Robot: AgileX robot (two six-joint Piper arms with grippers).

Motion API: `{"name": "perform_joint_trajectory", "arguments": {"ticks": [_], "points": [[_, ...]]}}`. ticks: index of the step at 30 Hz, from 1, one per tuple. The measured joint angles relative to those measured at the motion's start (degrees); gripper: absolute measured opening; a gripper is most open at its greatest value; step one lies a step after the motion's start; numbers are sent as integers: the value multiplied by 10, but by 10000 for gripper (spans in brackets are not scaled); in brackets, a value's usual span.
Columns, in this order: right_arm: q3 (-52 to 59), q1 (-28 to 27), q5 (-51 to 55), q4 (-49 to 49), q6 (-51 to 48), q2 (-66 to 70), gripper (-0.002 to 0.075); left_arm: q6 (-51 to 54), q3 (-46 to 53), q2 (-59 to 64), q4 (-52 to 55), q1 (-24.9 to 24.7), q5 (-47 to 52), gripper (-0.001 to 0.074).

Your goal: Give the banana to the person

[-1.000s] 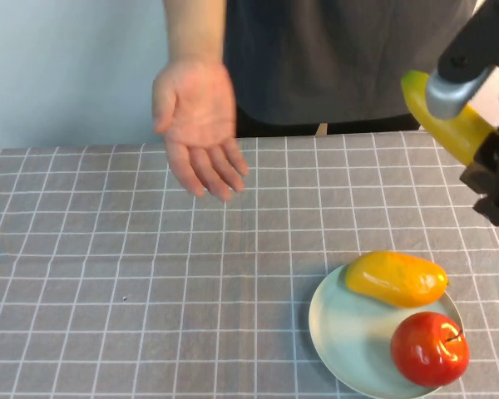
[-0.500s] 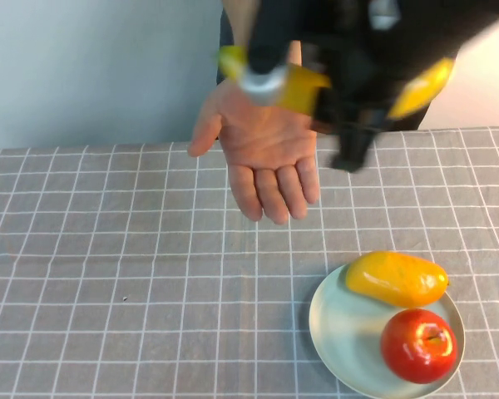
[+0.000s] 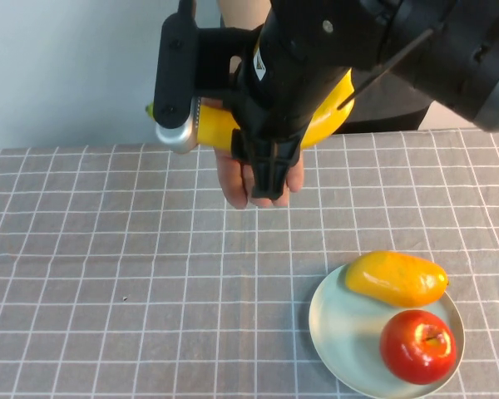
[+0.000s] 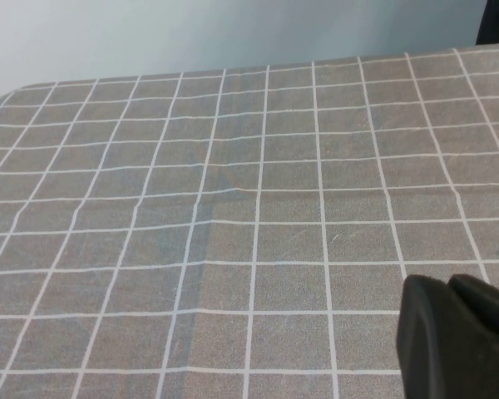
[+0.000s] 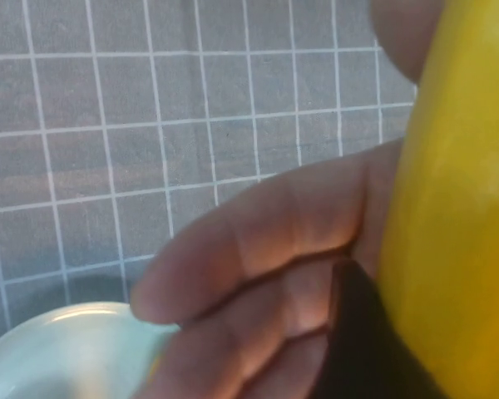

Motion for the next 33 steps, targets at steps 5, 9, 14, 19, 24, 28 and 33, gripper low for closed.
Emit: {"name": "perform_joint_trajectory", "arguments": {"ticks": [5,9,14,19,24,28,33], "points": [[0,9,5,-8,23,-3,506,0,0,0,0,0,0,-4],[0,20,7,-53,54,-22,505,0,0,0,0,0,0,-4],[2,45,22,-118,151,-68,504,0,0,0,0,0,0,-4],[28,62,22,-120,259,-141,445,0,0,0,0,0,0,-4],[115,62,22,-101,338,-244,144,0,0,0,0,0,0,-4],[218,62,22,-93,393,-328,-7,0,0,0,0,0,0,-4],[299,62,22,-94,423,-395,-7,0,0,0,0,0,0,-4]]}}
